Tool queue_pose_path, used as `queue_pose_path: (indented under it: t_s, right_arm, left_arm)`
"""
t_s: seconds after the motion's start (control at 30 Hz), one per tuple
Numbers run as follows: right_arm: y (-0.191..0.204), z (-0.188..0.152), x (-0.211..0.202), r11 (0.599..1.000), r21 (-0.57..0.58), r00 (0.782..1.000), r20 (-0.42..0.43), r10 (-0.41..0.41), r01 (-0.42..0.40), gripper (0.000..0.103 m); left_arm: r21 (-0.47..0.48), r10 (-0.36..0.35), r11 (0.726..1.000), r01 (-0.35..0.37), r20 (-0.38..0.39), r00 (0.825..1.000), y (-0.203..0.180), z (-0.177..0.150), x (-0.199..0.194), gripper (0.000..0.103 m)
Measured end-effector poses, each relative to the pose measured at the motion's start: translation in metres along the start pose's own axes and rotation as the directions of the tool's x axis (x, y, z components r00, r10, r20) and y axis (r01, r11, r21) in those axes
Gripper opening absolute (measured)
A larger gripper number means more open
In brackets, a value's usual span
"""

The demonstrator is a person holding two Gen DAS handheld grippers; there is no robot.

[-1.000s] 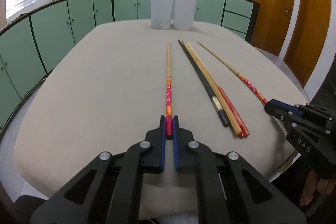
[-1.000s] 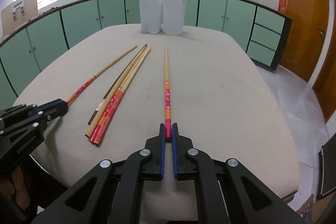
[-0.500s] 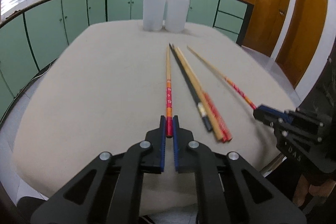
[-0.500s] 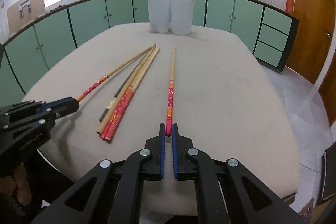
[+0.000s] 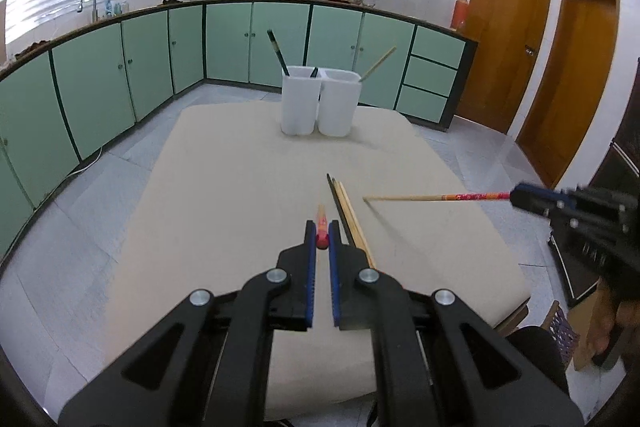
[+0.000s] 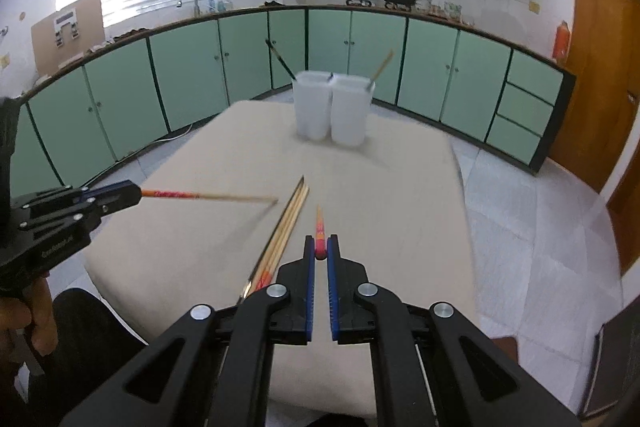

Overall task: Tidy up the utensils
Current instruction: 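Lift both red-patterned chopsticks and carry them toward the white cup holder, then lower both chopsticks into the white cup holder and open both tools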

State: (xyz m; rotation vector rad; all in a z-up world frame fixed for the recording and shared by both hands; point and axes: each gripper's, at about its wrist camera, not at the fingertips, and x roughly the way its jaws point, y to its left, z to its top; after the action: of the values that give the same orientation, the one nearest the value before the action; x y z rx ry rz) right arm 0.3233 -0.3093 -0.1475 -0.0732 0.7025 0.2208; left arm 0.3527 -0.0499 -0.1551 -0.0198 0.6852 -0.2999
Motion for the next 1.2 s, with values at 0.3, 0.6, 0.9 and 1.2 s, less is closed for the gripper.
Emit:
queue_pose_path:
  t_s: [0.3, 0.6, 0.9, 1.2]
  right_arm:
    - [0.004, 0.063, 0.009, 0.995, -0.097, 0.998, -0.064, 0.022, -0.028, 0.006]
    - [-0.001, 0.119, 0.027, 0.99, -0.138, 0.992, -0.129, 0.012, -0.03, 0.006]
    - [-0.016, 0.16, 0.033, 0.994, -0.101, 0.983, -0.181, 0.032, -0.051, 0.006]
    - [-0.033, 0.221, 0.025, 0.998, -0.038, 0.988, -0.146, 0.048, -0.054, 0.006]
  left_arm:
    - [0.045, -0.036, 0.998, 0.04, -0.077, 0.996, 0.01, 0.046, 0.003, 0.005]
    - [0.046, -0.063, 0.997, 0.069, -0.12, 0.991, 0.025, 0.09, 0.017, 0.005]
    - [0.088, -0.064, 0.993, 0.075, -0.125, 0.99, 0.018, 0.135, 0.018, 0.005]
    - [0.112, -0.047, 0.992, 0.055, -0.075, 0.996, 0.01, 0.198, 0.021, 0.005]
